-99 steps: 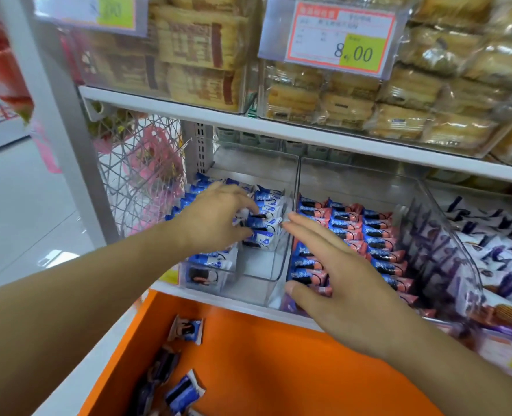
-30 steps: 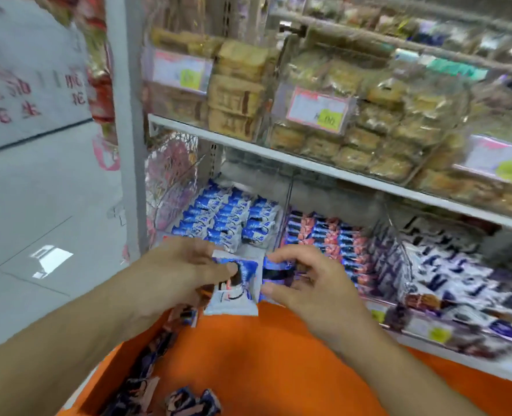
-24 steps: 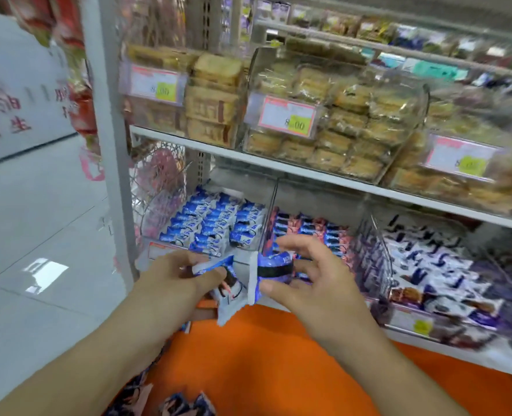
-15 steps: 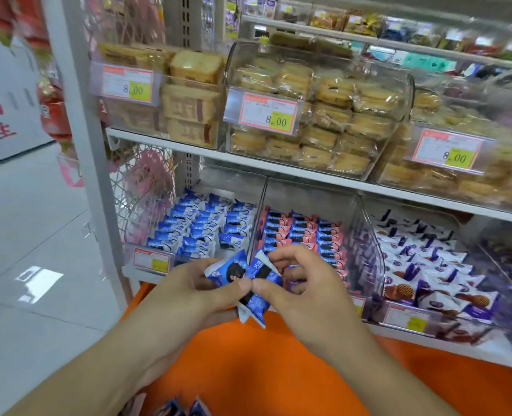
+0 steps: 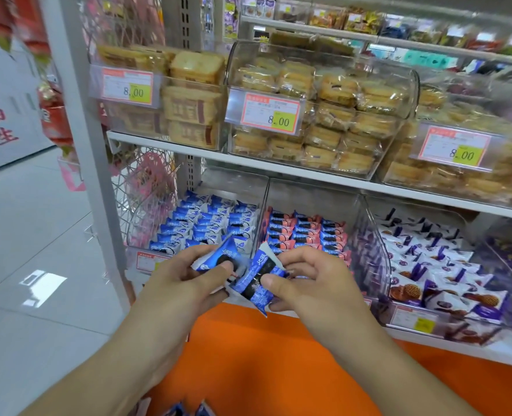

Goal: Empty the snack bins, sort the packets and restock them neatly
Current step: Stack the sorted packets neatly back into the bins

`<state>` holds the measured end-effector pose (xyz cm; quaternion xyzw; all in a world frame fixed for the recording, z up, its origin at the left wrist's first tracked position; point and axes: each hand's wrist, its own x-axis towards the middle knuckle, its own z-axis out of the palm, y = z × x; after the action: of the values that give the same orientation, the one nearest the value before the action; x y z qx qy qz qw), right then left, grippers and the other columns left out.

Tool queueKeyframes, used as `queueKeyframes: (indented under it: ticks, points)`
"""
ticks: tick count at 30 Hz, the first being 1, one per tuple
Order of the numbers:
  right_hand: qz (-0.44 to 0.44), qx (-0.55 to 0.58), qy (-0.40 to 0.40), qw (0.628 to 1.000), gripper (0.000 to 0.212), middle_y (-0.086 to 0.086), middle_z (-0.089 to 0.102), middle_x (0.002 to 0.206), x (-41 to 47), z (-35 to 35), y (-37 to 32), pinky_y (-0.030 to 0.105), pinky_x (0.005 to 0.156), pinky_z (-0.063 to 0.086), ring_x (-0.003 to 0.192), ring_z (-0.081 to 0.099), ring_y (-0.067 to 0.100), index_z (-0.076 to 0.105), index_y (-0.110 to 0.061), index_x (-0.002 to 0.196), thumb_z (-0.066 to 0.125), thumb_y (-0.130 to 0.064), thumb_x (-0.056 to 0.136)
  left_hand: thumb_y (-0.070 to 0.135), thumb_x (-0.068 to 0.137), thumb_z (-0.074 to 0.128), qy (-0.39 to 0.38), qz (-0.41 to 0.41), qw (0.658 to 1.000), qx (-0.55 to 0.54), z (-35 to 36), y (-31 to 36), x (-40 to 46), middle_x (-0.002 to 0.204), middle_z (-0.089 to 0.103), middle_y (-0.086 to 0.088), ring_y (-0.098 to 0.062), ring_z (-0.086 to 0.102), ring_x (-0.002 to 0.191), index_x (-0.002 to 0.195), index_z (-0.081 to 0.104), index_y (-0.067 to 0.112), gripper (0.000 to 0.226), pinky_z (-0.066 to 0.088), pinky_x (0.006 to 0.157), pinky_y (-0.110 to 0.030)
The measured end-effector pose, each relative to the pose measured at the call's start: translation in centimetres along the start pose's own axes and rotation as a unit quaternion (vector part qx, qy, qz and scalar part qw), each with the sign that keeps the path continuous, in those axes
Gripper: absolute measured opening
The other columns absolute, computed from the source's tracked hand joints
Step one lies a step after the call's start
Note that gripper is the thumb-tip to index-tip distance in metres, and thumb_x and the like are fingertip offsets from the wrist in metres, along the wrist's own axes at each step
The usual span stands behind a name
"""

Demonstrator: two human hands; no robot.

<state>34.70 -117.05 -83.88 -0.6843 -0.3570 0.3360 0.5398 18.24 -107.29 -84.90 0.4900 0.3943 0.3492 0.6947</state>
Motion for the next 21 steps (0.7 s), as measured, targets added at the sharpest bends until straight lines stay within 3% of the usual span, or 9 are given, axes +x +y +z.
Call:
queueKeyframes:
  ticks: [2,4,6,8,10,12,16,21]
  points:
    - [-0.016,-0.005,0.014,1.0,0.017,0.0,0.076,0.088,-0.1,-0.2,-0.4,0.034,0.064,0.063,0.072,0.076,0.021,0.072,-0.014,0.098,0.083,-0.008,0.088,0.02,0.087,0.08,0.033,0.031,0.998,0.047,-0.3,0.1,0.0,0.084,0.076,-0.001,-0.019,0.078,0.086,0.117,0.071,0.034,0.034,0.059,0.093,-0.04]
    - [-0.062,-0.063,0.058,0.994,0.017,-0.004,0.074,0.086,-0.2,-0.2,-0.3,0.038,0.066,0.062,0.074,0.072,0.02,0.071,-0.023,0.09,0.086,-0.016,0.085,0.026,0.088,0.08,0.037,0.049,0.994,0.086,-0.5,0.0,-0.1,0.086,0.078,0.01,-0.017,0.078,0.088,0.113,0.071,0.041,0.03,0.058,0.094,-0.041]
    - [-0.12,-0.141,0.116,0.976,0.022,-0.009,0.069,0.084,-0.3,0.2,0.0,0.032,0.066,0.057,0.077,0.065,0.014,0.067,-0.029,0.084,0.088,-0.025,0.081,0.025,0.091,0.076,0.017,0.05,0.995,0.082,-0.2,-0.1,-0.4,0.088,0.078,0.017,-0.015,0.078,0.091,0.108,0.07,0.043,0.025,0.061,0.083,-0.031]
    - [-0.158,-0.176,0.112,0.965,0.028,-0.009,0.064,0.084,-0.6,1.0,0.3,0.031,0.064,0.055,0.076,0.06,0.014,0.065,-0.031,0.085,0.091,-0.034,0.075,0.016,0.098,0.068,-0.029,0.02,0.999,0.028,0.7,-0.3,-1.0,0.093,0.08,0.006,-0.02,0.078,0.095,0.112,0.073,0.033,0.022,0.064,0.078,-0.029]
    - [-0.156,-0.145,0.051,0.976,0.035,-0.009,0.061,0.091,-0.9,1.6,0.6,0.031,0.066,0.056,0.076,0.059,0.015,0.067,-0.032,0.092,0.095,-0.034,0.07,0.008,0.103,0.058,-0.064,-0.015,0.997,-0.034,1.2,-0.4,-1.3,0.103,0.079,-0.015,-0.032,0.076,0.101,0.118,0.074,0.011,0.022,0.063,0.09,-0.043]
    - [-0.142,-0.109,-0.007,0.984,0.037,-0.015,0.058,0.1,-1.0,1.6,0.5,0.026,0.074,0.057,0.085,0.063,0.013,0.071,-0.035,0.104,0.093,-0.023,0.075,0.008,0.102,0.056,-0.052,-0.052,0.992,-0.102,0.8,-0.4,-0.9,0.107,0.076,-0.024,-0.041,0.074,0.102,0.117,0.072,0.002,0.023,0.06,0.094,-0.05]
    - [-0.165,-0.128,-0.029,0.978,0.047,-0.017,0.057,0.112,-0.9,0.6,0.2,0.026,0.08,0.056,0.094,0.062,0.014,0.075,-0.039,0.113,0.083,-0.002,0.084,0.024,0.097,0.062,-0.099,-0.074,0.982,-0.144,0.1,0.2,-0.7,0.115,0.075,-0.023,-0.042,0.073,0.105,0.116,0.076,0.004,0.03,0.062,0.089,-0.045]
    - [-0.195,-0.233,0.012,0.953,0.047,-0.021,0.061,0.118,-1.1,0.7,0.0,0.01,0.084,0.043,0.106,0.056,-0.003,0.07,-0.046,0.117,0.09,-0.025,0.08,0.011,0.093,0.066,-0.128,-0.039,0.986,-0.102,0.4,-0.1,-1.2,0.115,0.076,-0.017,-0.035,0.074,0.106,0.12,0.073,0.008,0.028,0.06,0.095,-0.045]
